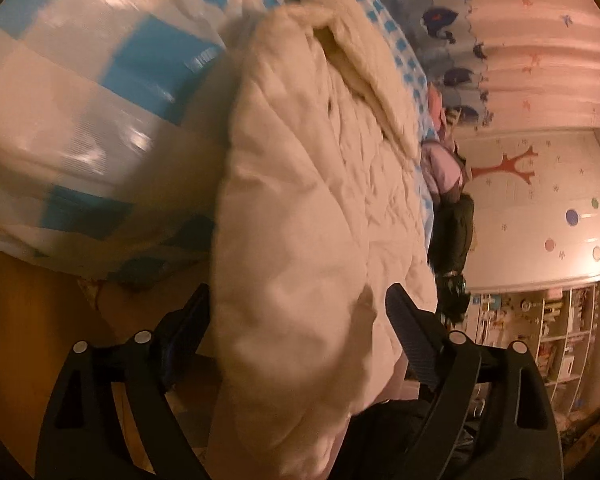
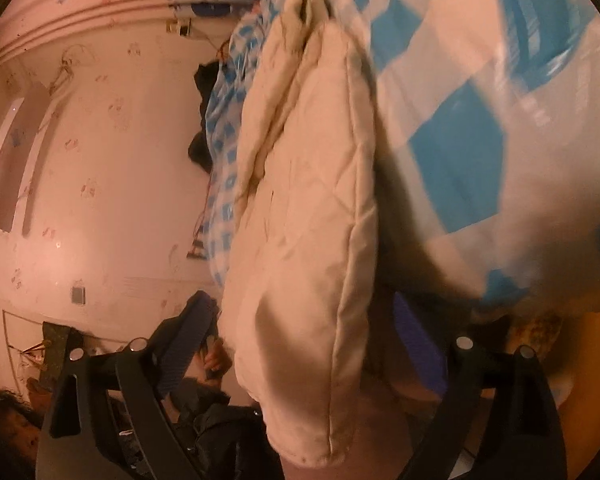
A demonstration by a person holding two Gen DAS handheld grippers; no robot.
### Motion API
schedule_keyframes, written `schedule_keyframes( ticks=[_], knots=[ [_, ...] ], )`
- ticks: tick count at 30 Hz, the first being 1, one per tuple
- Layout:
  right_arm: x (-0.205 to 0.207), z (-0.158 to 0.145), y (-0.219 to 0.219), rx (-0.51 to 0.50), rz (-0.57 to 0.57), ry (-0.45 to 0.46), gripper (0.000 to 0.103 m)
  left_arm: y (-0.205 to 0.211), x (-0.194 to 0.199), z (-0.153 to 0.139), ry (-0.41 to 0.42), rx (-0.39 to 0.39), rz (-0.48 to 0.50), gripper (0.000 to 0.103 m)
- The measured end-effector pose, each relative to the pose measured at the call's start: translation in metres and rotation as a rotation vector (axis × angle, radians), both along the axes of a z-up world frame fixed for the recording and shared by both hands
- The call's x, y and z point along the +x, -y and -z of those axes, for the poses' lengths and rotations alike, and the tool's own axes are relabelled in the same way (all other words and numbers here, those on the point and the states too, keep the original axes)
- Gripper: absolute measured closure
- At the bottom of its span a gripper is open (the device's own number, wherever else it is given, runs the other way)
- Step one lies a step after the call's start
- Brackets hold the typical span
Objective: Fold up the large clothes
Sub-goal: 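Lift the held jacket edge with both grippers and fold it over the body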
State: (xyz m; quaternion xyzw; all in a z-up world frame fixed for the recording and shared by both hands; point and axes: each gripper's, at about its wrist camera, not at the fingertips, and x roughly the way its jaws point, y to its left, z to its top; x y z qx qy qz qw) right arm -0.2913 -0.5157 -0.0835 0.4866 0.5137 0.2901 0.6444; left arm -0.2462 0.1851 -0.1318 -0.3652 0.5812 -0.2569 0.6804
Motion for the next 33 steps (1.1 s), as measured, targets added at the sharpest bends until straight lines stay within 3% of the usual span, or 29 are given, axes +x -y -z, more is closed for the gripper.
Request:
schedule_keyframes(
  ticks=[3, 6, 8, 9, 10, 13, 16, 21, 27, 29, 33],
  knots=[
    [0.008, 0.012, -0.016, 0.053, -0.037, -0.009, 0.016, 0.016, 0.007, 0.008, -0.014, -0.011, 0.020, 0.019],
    [0.012, 0.012, -0.034, 0.026, -0.074, 0.012, 0.016, 0.030, 0.009, 0.008, -0.001, 0.008, 0.020, 0.019],
    [0.014, 0.009, -0.047, 0.010, -0.093, 0.041, 0.029, 0.032, 0.008, 0.007, 0.007, 0.038, 0.006, 0.026],
    [0.014, 0.007, -0.049, 0.002, -0.096, 0.048, 0.061, 0.033, 0.008, 0.006, 0.006, 0.047, 0.007, 0.045],
    [0.014, 0.006, -0.054, -0.014, -0.102, 0.053, 0.071, 0.034, 0.008, 0.006, 0.002, 0.050, 0.007, 0.061],
    [0.011, -0.005, -0.059, -0.025, -0.093, 0.104, 0.084, 0.032, 0.005, -0.005, 0.028, 0.068, -0.017, 0.088],
    [0.007, -0.026, -0.059, -0.009, -0.054, 0.177, 0.087, 0.029, 0.000, -0.022, 0.076, 0.080, -0.032, 0.095],
    [-0.006, -0.061, -0.059, 0.038, -0.016, 0.275, 0.087, 0.033, -0.012, -0.059, 0.155, 0.048, -0.019, 0.096],
    [-0.047, -0.078, -0.045, 0.106, 0.025, 0.330, 0.087, 0.020, -0.054, -0.091, 0.222, 0.002, 0.013, 0.096],
    [-0.063, -0.072, -0.039, 0.120, 0.039, 0.324, 0.087, 0.014, -0.064, -0.087, 0.219, -0.010, 0.022, 0.096],
    [-0.074, -0.046, -0.039, 0.137, 0.048, 0.259, 0.087, 0.005, -0.071, -0.050, 0.144, -0.046, -0.001, 0.096]
  ],
)
